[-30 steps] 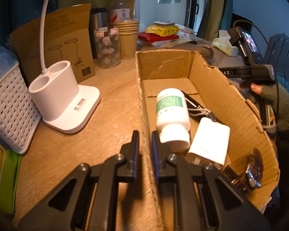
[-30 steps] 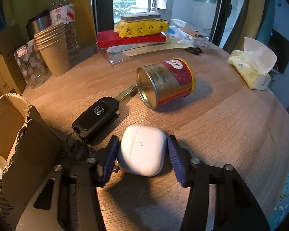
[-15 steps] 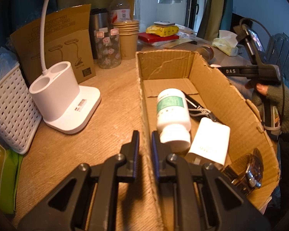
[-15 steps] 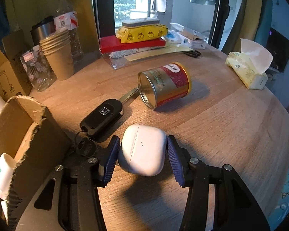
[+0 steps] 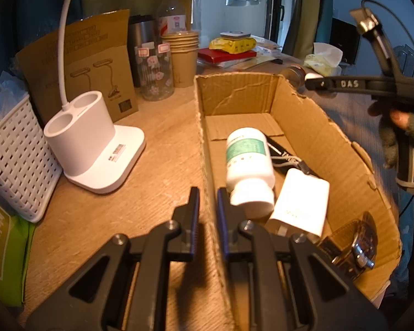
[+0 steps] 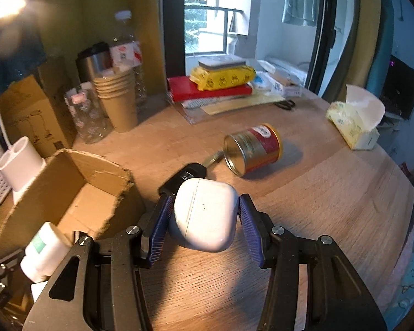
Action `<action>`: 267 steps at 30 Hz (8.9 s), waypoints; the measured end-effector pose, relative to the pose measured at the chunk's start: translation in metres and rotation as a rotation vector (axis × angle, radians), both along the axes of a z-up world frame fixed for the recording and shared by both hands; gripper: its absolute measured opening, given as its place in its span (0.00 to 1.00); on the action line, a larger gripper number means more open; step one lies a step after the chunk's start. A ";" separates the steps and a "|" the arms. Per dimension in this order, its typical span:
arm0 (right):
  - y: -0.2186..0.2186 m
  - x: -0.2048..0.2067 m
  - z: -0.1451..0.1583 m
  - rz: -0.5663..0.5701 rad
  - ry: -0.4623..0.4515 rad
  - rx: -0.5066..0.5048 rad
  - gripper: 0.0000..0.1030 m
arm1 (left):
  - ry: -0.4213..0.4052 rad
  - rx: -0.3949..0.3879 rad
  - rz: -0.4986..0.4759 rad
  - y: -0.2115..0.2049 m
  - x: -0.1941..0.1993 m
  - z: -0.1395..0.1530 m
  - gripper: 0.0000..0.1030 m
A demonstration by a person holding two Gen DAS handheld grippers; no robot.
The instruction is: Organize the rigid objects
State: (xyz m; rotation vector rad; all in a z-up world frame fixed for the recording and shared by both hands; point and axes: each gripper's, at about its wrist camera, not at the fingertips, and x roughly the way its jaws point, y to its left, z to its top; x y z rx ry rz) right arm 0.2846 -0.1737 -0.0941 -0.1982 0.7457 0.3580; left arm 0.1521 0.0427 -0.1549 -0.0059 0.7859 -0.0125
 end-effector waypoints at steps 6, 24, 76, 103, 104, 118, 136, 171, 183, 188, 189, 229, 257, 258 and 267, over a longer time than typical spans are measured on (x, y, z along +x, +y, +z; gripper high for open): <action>0.010 -0.017 0.020 0.042 -0.037 0.023 0.51 | -0.002 0.006 0.001 -0.001 -0.001 0.000 0.15; 0.067 -0.049 0.030 0.218 -0.048 0.022 0.51 | -0.003 0.008 0.002 -0.003 -0.002 0.001 0.15; 0.059 -0.033 0.015 0.185 0.022 0.015 0.59 | -0.003 0.010 0.002 -0.004 -0.002 0.000 0.15; -0.022 0.032 0.001 -0.037 0.008 -0.008 0.68 | -0.001 0.004 0.002 -0.003 -0.003 0.000 0.15; -0.023 0.035 -0.001 -0.040 0.010 -0.013 0.69 | -0.001 0.004 0.002 -0.003 -0.003 0.000 0.15; -0.034 0.080 -0.017 0.010 0.026 -0.033 0.77 | 0.000 0.004 0.002 -0.002 -0.003 0.000 0.15; -0.030 0.120 -0.035 0.062 0.026 -0.056 0.77 | 0.002 0.000 0.001 -0.001 -0.003 -0.002 0.15; -0.015 0.072 -0.009 0.060 -0.036 -0.017 0.66 | 0.003 0.004 0.000 -0.002 -0.003 -0.001 0.15; 0.008 0.023 0.019 0.140 -0.093 0.004 0.63 | 0.002 0.009 0.001 -0.002 -0.003 0.001 0.15; 0.016 0.013 0.019 0.167 -0.086 -0.006 0.63 | 0.002 0.010 0.001 -0.001 -0.003 0.001 0.15; 0.018 0.010 0.020 0.172 -0.089 -0.009 0.63 | 0.003 0.008 0.001 -0.002 -0.003 0.001 0.15; 0.139 -0.041 0.000 0.490 -0.008 -0.116 0.63 | 0.002 0.013 0.002 -0.002 -0.003 0.003 0.15; 0.128 -0.043 0.015 0.474 -0.020 -0.089 0.70 | 0.002 0.018 0.005 -0.006 -0.001 0.001 0.15; 0.125 -0.043 0.017 0.468 -0.024 -0.085 0.70 | 0.002 0.019 0.005 -0.006 -0.001 0.001 0.15; 0.094 -0.035 0.029 0.392 -0.046 -0.062 0.70 | 0.001 0.019 0.005 -0.006 -0.002 0.001 0.15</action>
